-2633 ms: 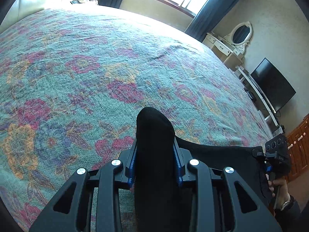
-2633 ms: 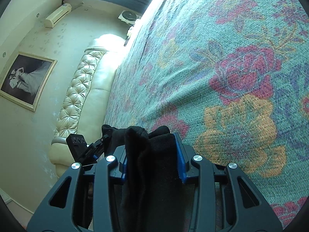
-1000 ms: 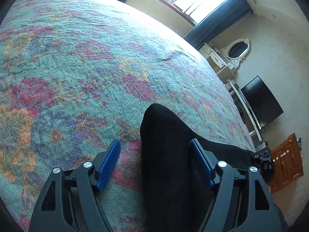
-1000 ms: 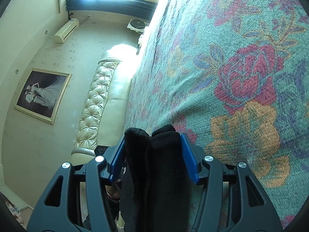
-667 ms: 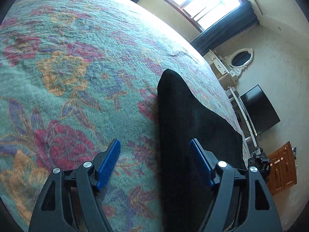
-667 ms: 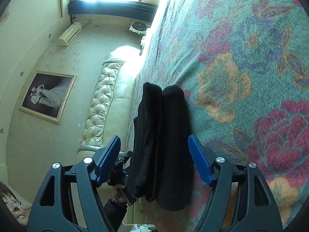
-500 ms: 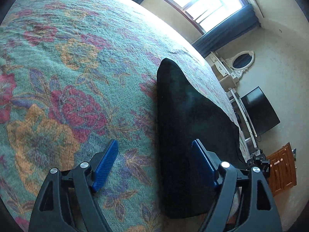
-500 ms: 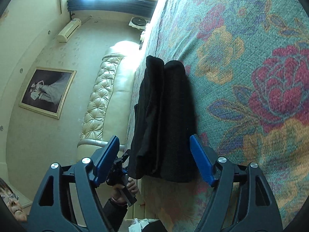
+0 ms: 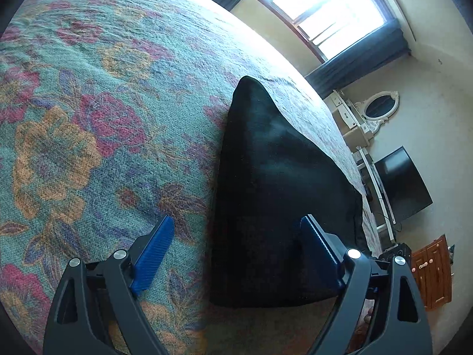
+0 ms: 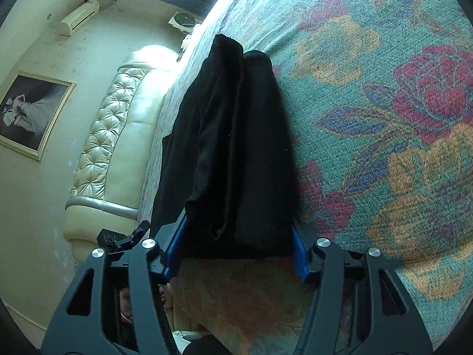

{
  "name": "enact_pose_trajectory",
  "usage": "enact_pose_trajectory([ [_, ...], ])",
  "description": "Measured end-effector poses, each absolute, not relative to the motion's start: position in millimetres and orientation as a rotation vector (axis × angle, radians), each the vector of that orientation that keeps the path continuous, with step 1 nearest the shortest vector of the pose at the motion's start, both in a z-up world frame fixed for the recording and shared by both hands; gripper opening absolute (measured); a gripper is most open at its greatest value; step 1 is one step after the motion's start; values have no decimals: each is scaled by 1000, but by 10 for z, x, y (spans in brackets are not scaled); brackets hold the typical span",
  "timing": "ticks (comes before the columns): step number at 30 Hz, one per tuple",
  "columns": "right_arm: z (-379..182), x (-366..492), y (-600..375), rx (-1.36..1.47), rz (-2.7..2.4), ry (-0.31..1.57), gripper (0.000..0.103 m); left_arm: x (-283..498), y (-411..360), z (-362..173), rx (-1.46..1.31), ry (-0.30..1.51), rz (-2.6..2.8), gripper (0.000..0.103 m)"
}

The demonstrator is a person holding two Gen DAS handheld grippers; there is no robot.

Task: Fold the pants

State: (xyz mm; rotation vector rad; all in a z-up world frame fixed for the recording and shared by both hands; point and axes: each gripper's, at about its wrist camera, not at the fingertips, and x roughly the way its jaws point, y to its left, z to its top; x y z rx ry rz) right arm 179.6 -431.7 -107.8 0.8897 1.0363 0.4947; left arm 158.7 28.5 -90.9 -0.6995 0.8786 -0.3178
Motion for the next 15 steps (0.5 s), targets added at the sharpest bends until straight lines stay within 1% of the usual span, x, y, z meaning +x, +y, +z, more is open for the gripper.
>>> enact_pose_trajectory([
  [3,-1130,1706,-4367,957,506,1016,37,1617,230,-899,-681,877,-311,84],
  [4,-1125,1672,-4363,960,505,1012,37,1631,194,-894,-676,878,-319,79],
  [5,-1112,1667,-4359,958,504,1008,36,1650,164,-892,-680,880,-329,75],
  [6,-1115,1629,-4375,961,503,1001,35,1665,151,-893,-692,879,-344,65],
  [7,-1117,1603,-4383,966,503,996,35,1670,170,-908,-702,882,-359,60],
  [9,-1128,1572,-4395,992,505,988,34,1671,143,-899,-674,879,-351,59],
  [11,-1156,1554,-4427,1034,511,982,34,1666,135,-903,-654,881,-349,55],
  [13,-1145,1521,-4433,1049,513,976,34,1654,153,-897,-651,883,-343,49],
  [15,-1124,1500,-4427,1049,517,972,34,1648,156,-878,-632,884,-338,46],
])
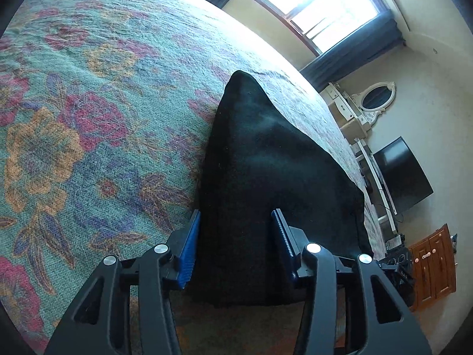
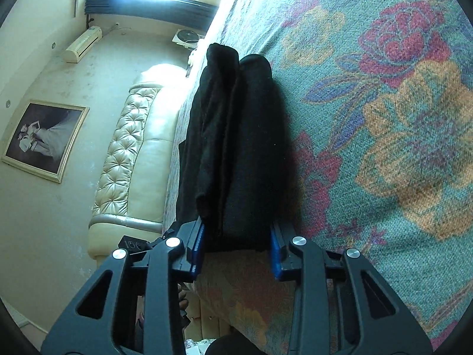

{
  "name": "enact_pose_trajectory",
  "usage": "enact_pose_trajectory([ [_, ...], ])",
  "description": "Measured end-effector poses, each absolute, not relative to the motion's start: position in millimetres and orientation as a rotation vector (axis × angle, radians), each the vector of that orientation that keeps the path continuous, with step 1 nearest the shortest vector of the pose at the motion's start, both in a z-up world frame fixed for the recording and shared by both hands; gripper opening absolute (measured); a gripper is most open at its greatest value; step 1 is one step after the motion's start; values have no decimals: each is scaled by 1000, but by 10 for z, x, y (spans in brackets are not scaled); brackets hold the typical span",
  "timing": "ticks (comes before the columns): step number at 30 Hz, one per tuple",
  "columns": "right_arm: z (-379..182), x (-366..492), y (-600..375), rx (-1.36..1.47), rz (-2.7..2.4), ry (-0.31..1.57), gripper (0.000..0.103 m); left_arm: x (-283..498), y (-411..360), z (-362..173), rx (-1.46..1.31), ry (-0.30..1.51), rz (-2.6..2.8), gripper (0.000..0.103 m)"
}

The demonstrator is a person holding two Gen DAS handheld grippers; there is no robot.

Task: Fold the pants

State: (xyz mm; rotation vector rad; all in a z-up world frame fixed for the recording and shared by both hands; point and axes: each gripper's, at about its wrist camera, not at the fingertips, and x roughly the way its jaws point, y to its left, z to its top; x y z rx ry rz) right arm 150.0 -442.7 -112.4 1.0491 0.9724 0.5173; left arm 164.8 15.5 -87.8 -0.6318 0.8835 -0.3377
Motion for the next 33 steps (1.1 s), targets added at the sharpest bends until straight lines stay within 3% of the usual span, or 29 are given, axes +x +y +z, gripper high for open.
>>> enact_pose_trajectory([
  [33,-1246,1521,-4712,1104,535,979,33,1632,197,-785,-608,888,-314,40],
])
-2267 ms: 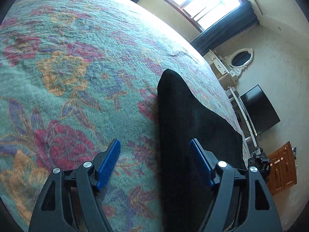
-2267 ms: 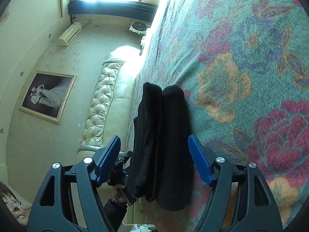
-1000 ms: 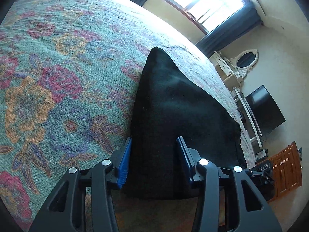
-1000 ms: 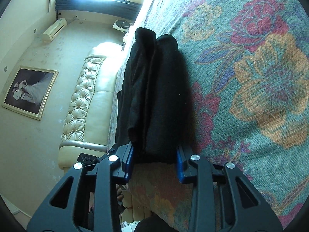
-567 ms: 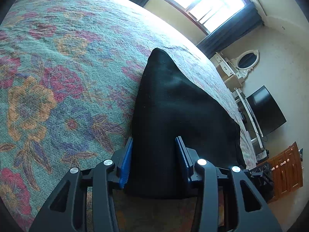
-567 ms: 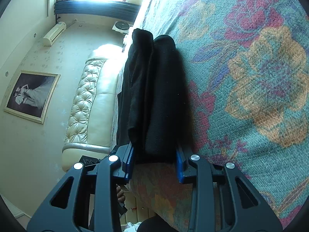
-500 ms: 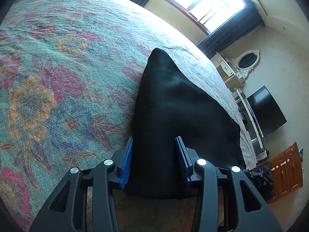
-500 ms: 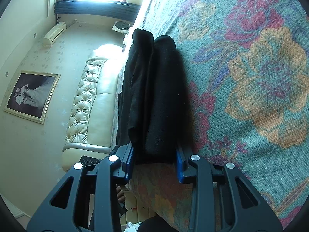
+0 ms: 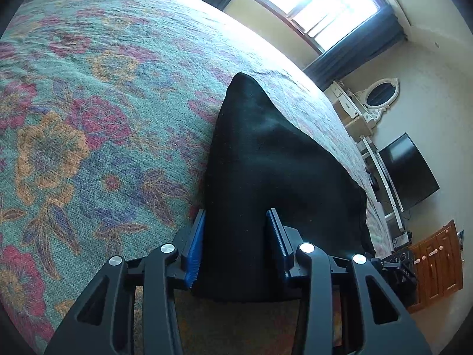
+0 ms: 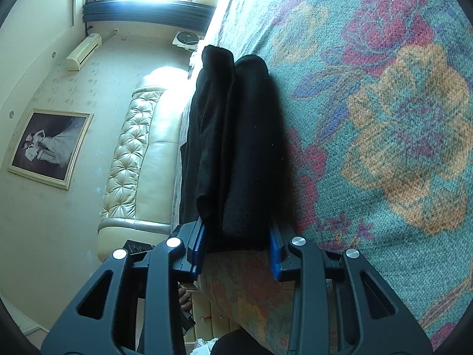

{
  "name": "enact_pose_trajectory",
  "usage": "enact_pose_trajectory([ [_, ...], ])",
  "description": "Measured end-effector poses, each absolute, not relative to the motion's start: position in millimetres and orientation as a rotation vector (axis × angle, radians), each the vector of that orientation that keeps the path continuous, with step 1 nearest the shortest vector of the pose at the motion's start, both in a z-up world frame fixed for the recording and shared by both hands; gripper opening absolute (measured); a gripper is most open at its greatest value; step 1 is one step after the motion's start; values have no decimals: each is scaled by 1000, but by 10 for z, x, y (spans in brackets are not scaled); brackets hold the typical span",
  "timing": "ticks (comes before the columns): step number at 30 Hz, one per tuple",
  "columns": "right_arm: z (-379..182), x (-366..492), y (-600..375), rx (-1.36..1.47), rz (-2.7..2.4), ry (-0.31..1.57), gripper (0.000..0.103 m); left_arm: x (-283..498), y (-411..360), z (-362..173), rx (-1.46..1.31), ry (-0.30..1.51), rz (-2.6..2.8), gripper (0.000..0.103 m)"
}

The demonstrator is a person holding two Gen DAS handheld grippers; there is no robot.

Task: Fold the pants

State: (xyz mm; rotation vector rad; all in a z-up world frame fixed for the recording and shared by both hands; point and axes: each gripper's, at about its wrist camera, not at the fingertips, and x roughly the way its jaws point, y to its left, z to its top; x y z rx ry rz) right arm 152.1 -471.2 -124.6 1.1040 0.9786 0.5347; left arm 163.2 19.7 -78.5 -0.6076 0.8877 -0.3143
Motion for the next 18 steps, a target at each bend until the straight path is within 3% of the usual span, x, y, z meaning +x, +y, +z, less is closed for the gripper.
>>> enact_pose_trajectory([
  [18,-1238,1558,-4766,1090,541,990,33,1608,196,-787,-611,896,-321,39],
])
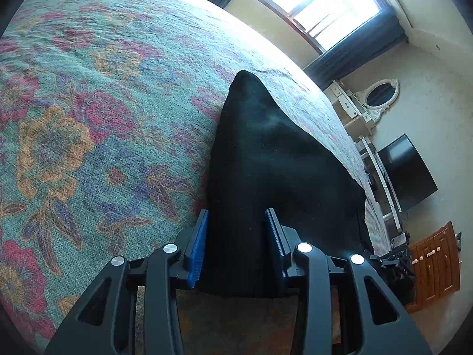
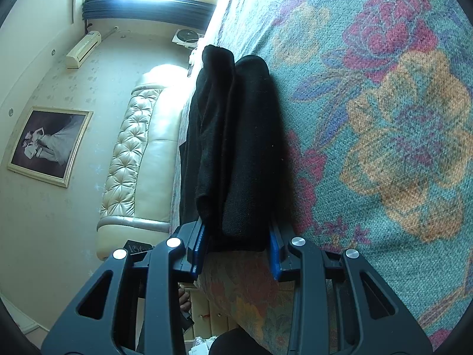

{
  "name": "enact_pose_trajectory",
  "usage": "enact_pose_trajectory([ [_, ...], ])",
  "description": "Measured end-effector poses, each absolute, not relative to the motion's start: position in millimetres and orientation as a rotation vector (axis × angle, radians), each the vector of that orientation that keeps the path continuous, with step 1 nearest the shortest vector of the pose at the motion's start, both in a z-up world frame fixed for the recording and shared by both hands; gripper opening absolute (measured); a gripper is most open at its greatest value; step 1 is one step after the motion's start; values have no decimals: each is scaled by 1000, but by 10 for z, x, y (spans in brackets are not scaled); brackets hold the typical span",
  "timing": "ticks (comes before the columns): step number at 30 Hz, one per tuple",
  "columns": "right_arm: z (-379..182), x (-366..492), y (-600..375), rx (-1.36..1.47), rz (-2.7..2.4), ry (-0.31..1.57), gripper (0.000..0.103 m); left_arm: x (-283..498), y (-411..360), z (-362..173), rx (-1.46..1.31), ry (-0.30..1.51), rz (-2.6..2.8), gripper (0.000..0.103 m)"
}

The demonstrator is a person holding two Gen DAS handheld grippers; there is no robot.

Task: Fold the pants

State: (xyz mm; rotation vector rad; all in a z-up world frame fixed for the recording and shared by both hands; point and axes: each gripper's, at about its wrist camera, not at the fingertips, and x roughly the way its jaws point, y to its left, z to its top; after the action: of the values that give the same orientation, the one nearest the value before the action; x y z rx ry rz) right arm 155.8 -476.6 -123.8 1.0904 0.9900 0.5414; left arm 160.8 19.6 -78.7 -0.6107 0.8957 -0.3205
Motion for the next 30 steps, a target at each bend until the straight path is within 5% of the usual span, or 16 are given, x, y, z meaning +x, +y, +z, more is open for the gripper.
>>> enact_pose_trajectory([
  [8,-1239,1572,-4722,1098,555,1000,35,1617,194,-810,-595,895,-329,41],
  [12,-1232,1581,-4713,1102,567,1000,42,1626,221,-879,-636,920,-316,68],
  [17,-1237,1586,-4758,1123,583,996,47,1601,140,-878,-605,904,-349,82],
  [24,-1195,1581,-4789,1139,624,988,62,1627,88,-863,-572,919,-347,85],
  [30,-1203,1539,-4841,1161,635,979,63,1633,76,-901,-570,928,-372,86],
])
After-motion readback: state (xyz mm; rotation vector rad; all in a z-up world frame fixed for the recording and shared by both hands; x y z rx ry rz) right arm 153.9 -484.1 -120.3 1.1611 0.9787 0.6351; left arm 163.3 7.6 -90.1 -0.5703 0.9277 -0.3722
